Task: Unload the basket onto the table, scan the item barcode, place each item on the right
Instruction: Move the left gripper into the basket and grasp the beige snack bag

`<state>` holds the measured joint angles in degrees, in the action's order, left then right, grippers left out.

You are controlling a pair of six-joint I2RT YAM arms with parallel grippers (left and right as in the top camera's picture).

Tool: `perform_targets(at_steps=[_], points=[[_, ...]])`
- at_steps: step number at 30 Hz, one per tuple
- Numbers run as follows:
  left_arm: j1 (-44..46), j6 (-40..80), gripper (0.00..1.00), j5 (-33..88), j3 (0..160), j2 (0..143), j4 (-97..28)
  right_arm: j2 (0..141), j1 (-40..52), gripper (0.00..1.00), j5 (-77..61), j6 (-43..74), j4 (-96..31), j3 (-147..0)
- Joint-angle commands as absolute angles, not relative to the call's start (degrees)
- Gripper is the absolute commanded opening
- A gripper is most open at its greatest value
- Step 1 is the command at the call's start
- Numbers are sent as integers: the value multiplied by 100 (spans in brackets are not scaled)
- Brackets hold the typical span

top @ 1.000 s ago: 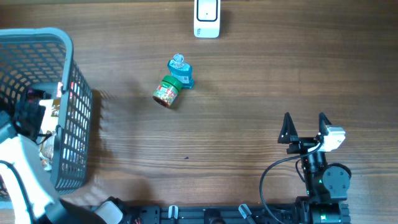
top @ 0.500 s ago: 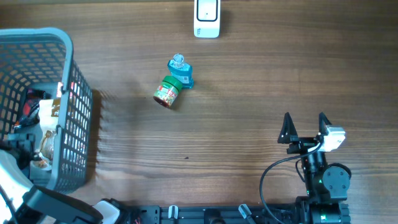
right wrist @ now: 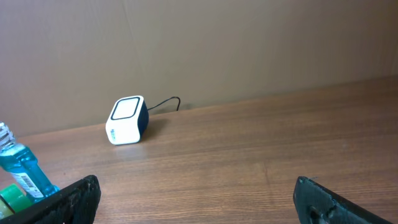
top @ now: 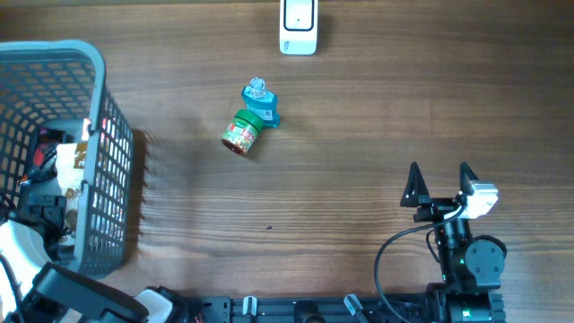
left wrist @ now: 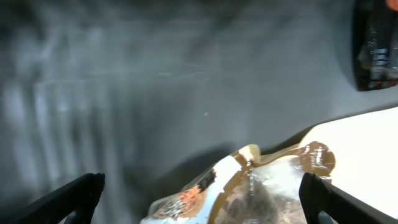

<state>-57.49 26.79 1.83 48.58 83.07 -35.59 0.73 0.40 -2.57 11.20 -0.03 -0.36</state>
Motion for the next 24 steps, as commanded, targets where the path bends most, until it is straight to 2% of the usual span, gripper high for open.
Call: perform_targets(at_steps=[1,6,24], points=[[-5760,2547,100,692,4788,8337,-3402,43,75,100,-311,1052,12,-30],[-5743,2547,95,1184,4788,8353,-3229,43,75,100,-311,1057,12,-30],[-5374,2394,99,1253,4628,9535,-3131,43,75,100,-311,1052,12,-30]])
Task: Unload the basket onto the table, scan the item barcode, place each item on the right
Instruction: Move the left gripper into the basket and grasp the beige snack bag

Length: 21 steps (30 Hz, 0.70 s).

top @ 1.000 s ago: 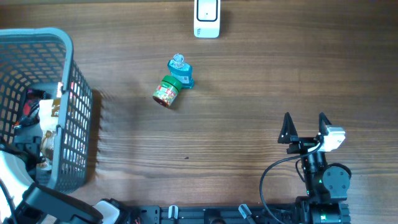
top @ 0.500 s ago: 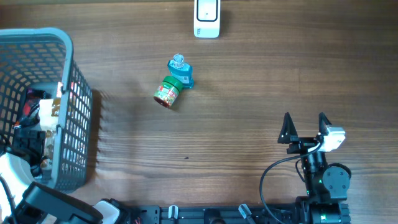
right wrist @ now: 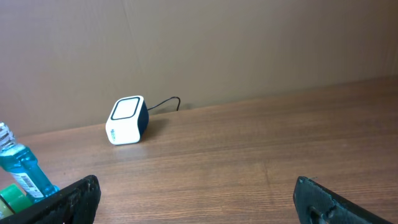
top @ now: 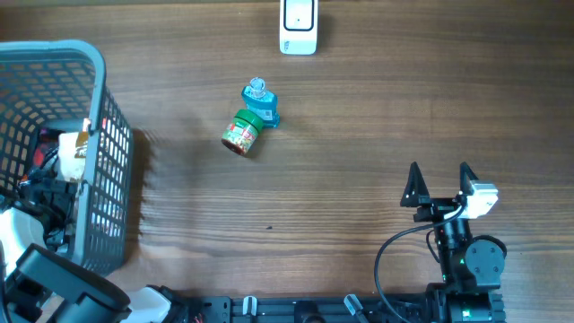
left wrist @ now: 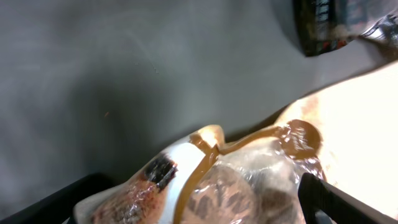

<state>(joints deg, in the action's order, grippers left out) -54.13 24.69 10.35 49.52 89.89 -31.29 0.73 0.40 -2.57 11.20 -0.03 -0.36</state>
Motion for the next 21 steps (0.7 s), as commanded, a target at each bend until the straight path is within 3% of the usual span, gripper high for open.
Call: perform_targets(at_steps=[1,7,11,13,20,21], points=[[-5374,2392,99,1302,4628,9535,-3109,43,75,100,-311,1057,12,-30],[-5374,2276,73,2154,4628,9535,-2775,43,75,100,-311,1055,12,-30],[-5371,2270,73,2335,4628,9537,-2694,43,75,100,-311,1055,12,-30],[-5371,2268,68,2338,4619,9537,-2698,43,75,100,-311,1055,12,-30],[-5374,2270,4,2558,4611,9537,-2633,43,75,100,-311,1055,12,-30],[-5374,2270,4,2587,4611,9537,-2617,43,75,100,-311,1055,12,-30]])
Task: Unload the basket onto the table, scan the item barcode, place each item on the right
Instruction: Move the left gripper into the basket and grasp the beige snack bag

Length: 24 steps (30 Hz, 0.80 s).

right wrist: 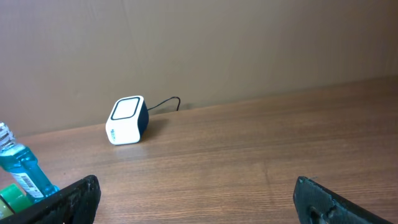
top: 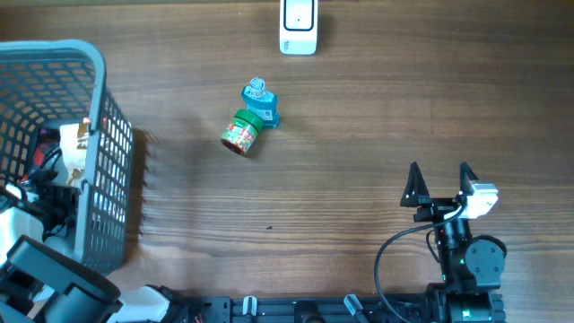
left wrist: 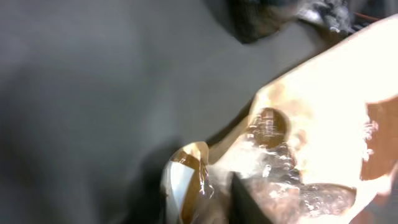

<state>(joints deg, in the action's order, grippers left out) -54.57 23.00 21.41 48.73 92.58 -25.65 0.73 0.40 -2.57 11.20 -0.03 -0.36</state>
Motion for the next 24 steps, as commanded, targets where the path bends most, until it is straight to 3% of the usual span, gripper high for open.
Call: perform_targets(at_steps=[1,12,24], points=[[-5374,2270,4,2615,4611,9537,-2609,43,75,100,-311,1057,12,-30],[-5374,2296,4,3450,4613,9244,-2613,43,75,100,-311,1055,12,-30],[-5374,2947,4,3551,4619,7118,-2576,43,75,100,-311,1055,12,-30]])
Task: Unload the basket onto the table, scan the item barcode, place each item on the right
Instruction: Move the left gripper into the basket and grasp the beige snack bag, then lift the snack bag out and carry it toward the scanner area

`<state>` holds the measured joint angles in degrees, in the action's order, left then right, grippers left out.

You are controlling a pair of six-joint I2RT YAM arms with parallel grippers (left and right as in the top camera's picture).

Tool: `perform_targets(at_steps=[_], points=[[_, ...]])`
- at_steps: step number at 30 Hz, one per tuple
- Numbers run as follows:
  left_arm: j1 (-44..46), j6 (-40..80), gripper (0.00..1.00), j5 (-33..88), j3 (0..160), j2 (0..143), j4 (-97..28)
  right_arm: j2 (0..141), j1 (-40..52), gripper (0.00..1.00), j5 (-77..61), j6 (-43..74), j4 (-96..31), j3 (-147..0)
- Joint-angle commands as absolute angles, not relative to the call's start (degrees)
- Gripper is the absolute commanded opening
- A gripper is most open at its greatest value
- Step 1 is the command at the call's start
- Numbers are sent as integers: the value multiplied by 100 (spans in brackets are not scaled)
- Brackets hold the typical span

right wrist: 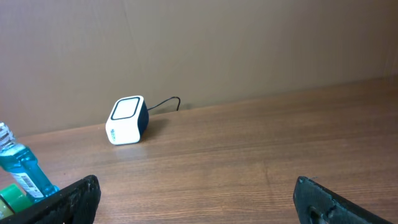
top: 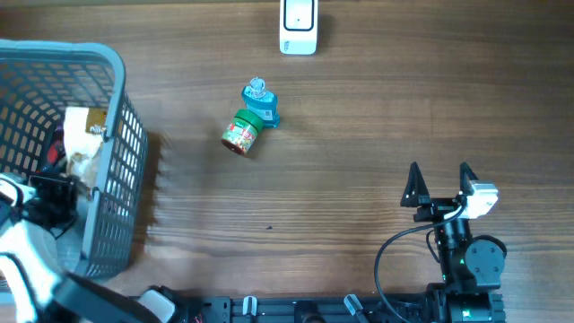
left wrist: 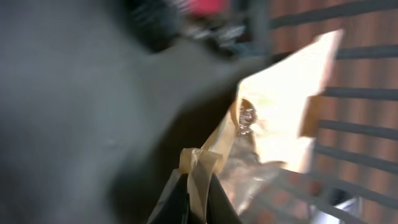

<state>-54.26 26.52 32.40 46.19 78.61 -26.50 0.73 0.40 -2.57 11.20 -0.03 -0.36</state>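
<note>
My left gripper is inside the grey mesh basket, shut on the folded edge of a cream-and-brown plastic snack packet. From overhead the packet shows against the basket's right wall, with the gripper just below it. The white barcode scanner stands at the table's far edge, and is also in the right wrist view. My right gripper rests open at the front right, nothing between its fingers.
A blue bottle and a green-lidded jar lie together mid-table, below and left of the scanner. Dark and red items lie deeper in the basket. The basket's wire wall stands close beside the packet.
My left gripper is now shut on the packet's edge; before, the view was blurred with a finger against the packet. The packet sits higher and the basket has shifted to the right.
My left gripper was open over the packet in the basket, then lower with its fingers on either side of it, then pressed close in a blurred view. Now it grips the packet's edge and the basket has shifted right. The right arm stayed still throughout.
</note>
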Motion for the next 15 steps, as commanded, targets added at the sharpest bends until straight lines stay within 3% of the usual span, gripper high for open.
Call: perform_targets(at_steps=[1,15], points=[[-5374,3009,4,3527,4624,6879,-2550,43,75,100,-311,1055,12,-30],[-5374,3590,4,3358,4696,5015,-2499,43,75,100,-311,1055,12,-30]])
